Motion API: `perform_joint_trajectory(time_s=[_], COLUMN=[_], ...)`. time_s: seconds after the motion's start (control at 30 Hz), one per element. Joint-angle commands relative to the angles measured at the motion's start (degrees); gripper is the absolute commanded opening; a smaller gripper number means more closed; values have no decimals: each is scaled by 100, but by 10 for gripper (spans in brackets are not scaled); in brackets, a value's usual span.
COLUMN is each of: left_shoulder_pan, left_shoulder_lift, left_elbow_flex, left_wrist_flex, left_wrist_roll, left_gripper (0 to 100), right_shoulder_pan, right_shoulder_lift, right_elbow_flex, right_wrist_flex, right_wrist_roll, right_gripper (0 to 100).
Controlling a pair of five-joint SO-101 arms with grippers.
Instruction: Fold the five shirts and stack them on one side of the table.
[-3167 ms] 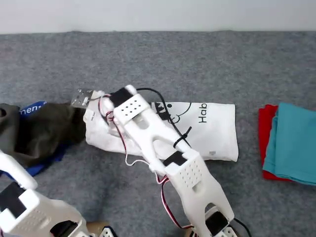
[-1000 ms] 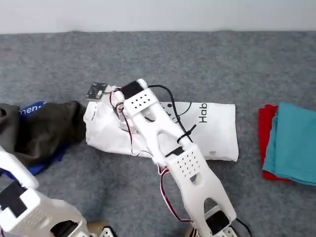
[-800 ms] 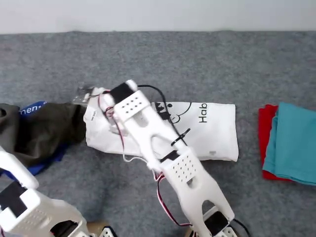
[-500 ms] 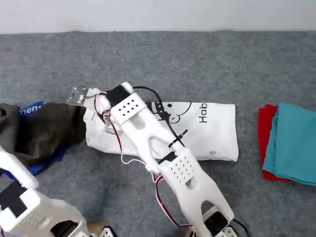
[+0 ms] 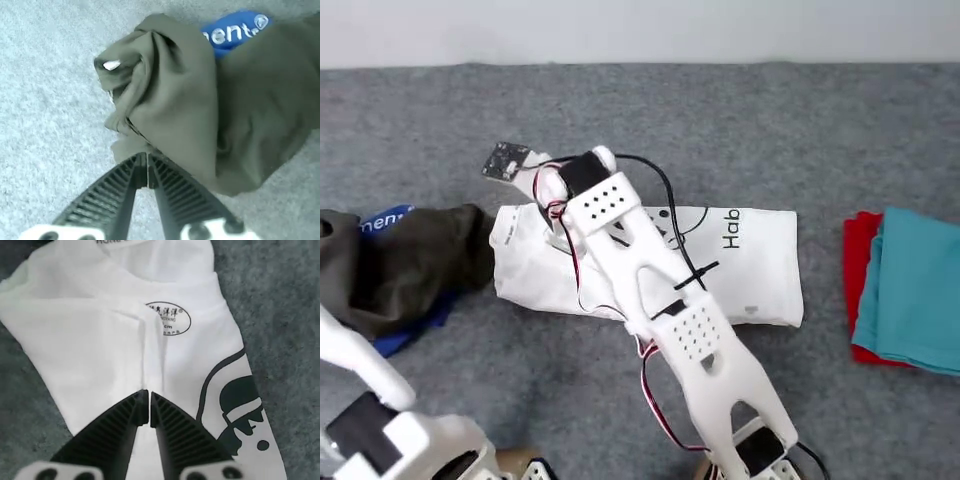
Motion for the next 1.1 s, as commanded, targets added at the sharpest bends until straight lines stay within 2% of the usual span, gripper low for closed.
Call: perform_joint_trajectory(time_s=[0.0,0.23,0.4,0.53,0.7,0.77,0.93,1.07], left_shoulder_pan=[-9,-334,-308,-316,-334,-316,-316,-308], left_shoulder_lift=[-466,-958,-1187,-1231,-1231,-1213,-1187,-1178], left_elbow_flex=[4,57,57,259,426,426,426,426], left_wrist_flex=[299,378,492,492,501,492,484,484], left_wrist_roll=[9,9,9,105,132,132,132,132], left_gripper=[15,15,15,15,15,15,15,15], right_shoulder_pan=[259,1270,1974,2677,3477,3732,4119,4215], right_shoulder_lift=[-1191,-3451,-4769,-5604,-6114,-6132,-5895,-5473], right_elbow_flex=[853,3798,5196,6180,7710,8176,8993,9073], right_wrist_flex=[268,233,84,-470,-1877,-2325,-3134,-3547], right_wrist_roll=[-387,-1125,-1187,-1512,-1943,-2092,-2734,-2831], right_gripper=[10,10,10,10,17,59,283,301])
